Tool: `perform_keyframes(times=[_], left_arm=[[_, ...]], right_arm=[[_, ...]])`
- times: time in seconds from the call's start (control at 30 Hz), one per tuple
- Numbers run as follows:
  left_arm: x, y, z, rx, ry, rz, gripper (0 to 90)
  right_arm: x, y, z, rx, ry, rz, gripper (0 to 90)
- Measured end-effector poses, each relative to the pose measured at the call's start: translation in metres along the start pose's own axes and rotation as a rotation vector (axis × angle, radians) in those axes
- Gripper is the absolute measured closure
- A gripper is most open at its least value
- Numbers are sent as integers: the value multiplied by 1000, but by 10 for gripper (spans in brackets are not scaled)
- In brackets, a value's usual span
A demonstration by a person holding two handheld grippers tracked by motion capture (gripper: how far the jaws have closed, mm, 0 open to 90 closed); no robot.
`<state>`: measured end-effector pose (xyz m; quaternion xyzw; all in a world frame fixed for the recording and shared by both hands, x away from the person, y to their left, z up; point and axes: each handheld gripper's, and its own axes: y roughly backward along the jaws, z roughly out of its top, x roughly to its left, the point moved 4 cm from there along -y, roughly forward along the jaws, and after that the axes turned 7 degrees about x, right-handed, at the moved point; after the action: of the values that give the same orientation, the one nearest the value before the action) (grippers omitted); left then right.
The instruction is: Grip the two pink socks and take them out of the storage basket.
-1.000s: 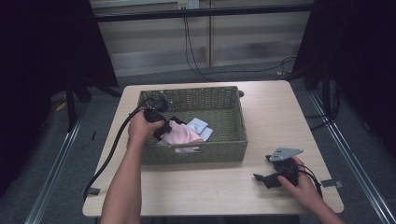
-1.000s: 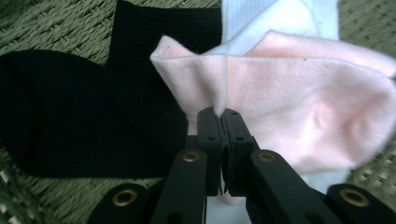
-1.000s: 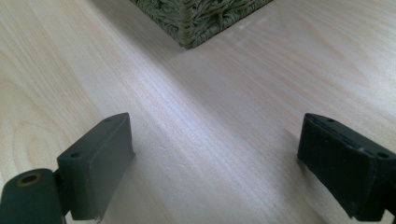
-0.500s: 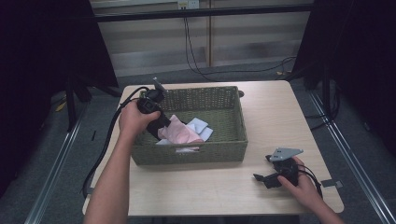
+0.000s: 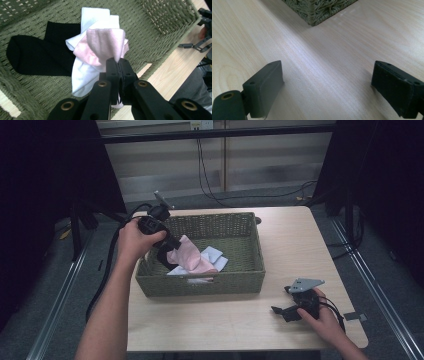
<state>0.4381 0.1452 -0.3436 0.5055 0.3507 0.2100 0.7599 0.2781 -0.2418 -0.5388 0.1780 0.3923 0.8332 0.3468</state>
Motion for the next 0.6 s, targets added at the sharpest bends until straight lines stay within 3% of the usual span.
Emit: perform_keyframes(times=[0.23,0.6], left_arm=[[-5,11,-4,-12,17,-3,880],[-26,28,-10,-6,-11,-16,880]], right_arm=[[0,0,0,0,1,0,96],[0,0,0,0,0,0,96]])
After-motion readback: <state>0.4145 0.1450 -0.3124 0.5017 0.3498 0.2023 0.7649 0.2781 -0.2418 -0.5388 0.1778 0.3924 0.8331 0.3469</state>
